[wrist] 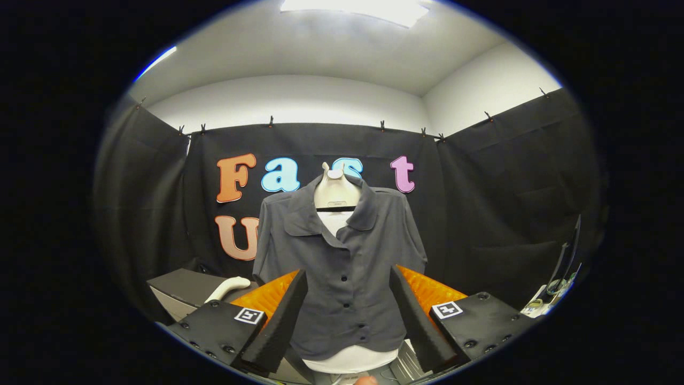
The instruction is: Iron the clothes twice with a garment steamer, once on the left side and once on the right side.
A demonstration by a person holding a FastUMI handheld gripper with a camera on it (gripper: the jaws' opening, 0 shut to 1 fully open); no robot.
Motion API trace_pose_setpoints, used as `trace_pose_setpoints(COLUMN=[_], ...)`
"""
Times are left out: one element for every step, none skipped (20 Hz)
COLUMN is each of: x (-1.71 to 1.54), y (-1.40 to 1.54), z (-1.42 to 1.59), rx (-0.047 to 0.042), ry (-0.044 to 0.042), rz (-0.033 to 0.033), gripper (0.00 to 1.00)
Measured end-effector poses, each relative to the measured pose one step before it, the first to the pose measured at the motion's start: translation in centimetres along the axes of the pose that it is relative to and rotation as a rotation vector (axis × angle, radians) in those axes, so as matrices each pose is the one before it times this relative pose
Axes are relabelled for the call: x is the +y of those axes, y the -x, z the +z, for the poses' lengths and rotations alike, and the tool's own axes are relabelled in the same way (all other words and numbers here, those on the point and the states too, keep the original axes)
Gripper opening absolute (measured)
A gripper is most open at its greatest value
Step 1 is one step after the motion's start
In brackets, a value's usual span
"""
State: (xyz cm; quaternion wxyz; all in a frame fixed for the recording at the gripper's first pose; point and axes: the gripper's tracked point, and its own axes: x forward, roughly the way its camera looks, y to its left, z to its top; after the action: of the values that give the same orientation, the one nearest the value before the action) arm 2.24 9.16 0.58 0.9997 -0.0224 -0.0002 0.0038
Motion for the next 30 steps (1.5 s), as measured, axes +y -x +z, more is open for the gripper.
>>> trace_pose_setpoints(x=[0.472,0.593,0.612,0.809,0.973,1.102,1.037,1.250,1.328,1.310,1.179,1.294,1.442,1.456,1.584,1.491,1.433,1.361,1.489,1.428,1.338,1.132,1.068,1.046,1.029,0.812,0.950,0.865,0.667,0.472], y=[-0.428,-0.285,-0.400,-0.402,-0.546,-0.486,-0.734,-0.576,-0.509,-0.622,-0.654,-0.773,-0.918,-0.971,-0.734,-0.962,-1.109,-0.901,-0.799,-0.964,-0.916,-1.122,-1.223,-1.051,-1.323,-1.281,-1.210,-1.207,-1.274,-1.171], z=[-0.208,-0.129,-0.109,-0.228,-0.221,-0.269,-0.297,-0.172,-0.091,-0.250,-0.256,-0.308,-0.355,-0.484,-0.405,-0.519,-0.426,-0.326,-0.344,-0.452,-0.448,-0.496,-0.433,-0.510,-0.626,-0.820,-0.821,-0.682,-0.762,-0.542], rx=[0.00746,0.00501,0.00495,0.00681,0.00826,0.01028,0.01026,0.00823,0.00571,0.00973,0.00988,0.00994,0.01001,0.01458,0.01327,0.01287,0.01453,0.01098,0.00945,0.01199,0.01237,0.01314,0.01281,0.01288,0.01686,0.02416,0.02590,0.02560,0.02282,0.01646], ry=[0.00121,-0.00007,0.00000,-0.00099,-0.00155,-0.00253,-0.00427,-0.01148,-0.01853,-0.01451,-0.01215,-0.00944,-0.00572,-0.00536,-0.00476,0.00261,0.00809,0.01147,0.00532,-0.00014,0.00125,0.00360,0.00632,0.00918,0.00910,0.00601,0.00501,0.00417,0.00341,0.00686], rz=[0.00526,0.00397,0.00425,0.00879,0.01326,0.01438,0.01344,0.01754,0.01944,0.01498,0.00999,0.01230,0.01263,0.01473,0.01829,0.01493,0.01223,0.01151,0.01361,0.01435,0.01170,0.00582,0.00736,0.00566,0.00594,0.00140,0.00775,0.00644,0.00357,-0.00192], gripper=[0.98,0.98,0.98,0.98,0.98,0.98,0.98,0.98,0.98,0.98,0.98,0.98,0.98,0.98,0.98,0.98,0.98,0.98,0.98,0.98,0.98,0.98,0.98,0.98,0.98,0.98,0.98,0.98,0.98,0.98])
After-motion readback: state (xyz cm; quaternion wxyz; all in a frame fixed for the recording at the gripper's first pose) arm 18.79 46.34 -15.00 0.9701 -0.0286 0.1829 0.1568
